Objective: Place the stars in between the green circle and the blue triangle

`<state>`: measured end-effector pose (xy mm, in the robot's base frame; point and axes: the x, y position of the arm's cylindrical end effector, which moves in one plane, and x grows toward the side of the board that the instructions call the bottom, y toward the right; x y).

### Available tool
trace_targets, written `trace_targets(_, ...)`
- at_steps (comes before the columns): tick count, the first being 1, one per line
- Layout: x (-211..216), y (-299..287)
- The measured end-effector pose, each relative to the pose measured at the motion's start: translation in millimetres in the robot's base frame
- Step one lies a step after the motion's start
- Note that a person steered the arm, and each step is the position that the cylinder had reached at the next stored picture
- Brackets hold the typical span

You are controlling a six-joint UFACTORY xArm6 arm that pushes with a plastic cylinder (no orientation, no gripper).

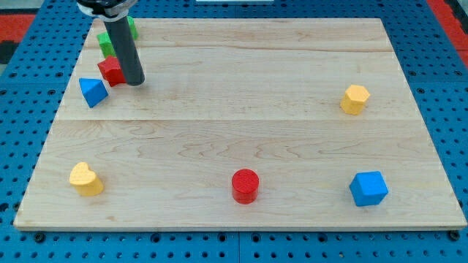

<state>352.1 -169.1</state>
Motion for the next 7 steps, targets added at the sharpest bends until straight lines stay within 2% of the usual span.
trace_targets(3,-12,-44)
trace_targets(4,-13,-17)
trace_targets(5,-21,94)
trace_targets(6,-47,208)
trace_targets(7,-47,339)
